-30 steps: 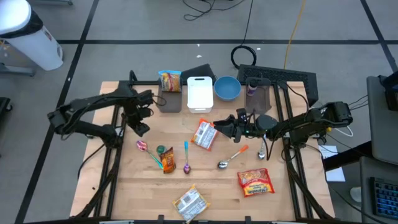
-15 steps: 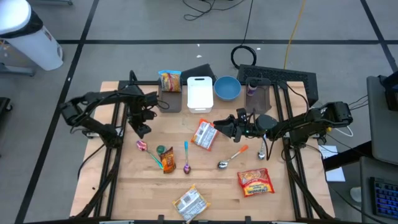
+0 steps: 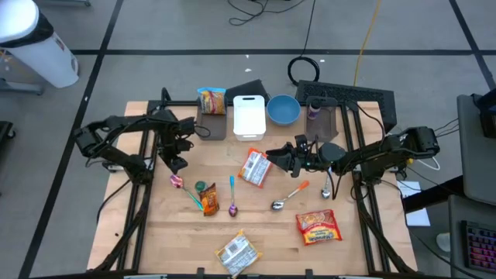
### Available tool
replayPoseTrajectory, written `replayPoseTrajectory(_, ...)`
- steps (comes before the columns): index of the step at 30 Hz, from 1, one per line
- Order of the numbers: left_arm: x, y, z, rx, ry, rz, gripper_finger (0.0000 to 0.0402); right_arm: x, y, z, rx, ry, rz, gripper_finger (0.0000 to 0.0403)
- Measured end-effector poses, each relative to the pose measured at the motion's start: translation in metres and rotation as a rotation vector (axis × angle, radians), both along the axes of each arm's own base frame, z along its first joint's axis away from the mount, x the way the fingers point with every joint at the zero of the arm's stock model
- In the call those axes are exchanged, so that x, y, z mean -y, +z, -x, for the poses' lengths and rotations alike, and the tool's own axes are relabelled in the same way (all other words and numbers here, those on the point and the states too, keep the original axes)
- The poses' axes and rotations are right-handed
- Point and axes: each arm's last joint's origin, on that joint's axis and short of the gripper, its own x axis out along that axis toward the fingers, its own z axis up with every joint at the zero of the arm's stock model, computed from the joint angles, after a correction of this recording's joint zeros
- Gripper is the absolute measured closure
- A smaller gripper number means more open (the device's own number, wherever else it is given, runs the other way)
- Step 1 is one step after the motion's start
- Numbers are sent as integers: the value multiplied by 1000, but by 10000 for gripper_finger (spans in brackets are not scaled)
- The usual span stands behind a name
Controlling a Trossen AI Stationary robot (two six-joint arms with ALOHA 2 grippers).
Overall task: Pick & Place Food Item
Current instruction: Put the left blue spoon into the white bin
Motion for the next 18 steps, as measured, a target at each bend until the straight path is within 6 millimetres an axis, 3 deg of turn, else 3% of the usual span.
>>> replayPoseTrajectory(8, 1, 16, 4, 22, 108, -161, 156, 0, 0, 0, 0, 0, 0, 190)
replayPoseTrajectory(18, 29, 71, 22, 307, 500, -393, 156, 0, -1, 0, -16, -3, 12, 190)
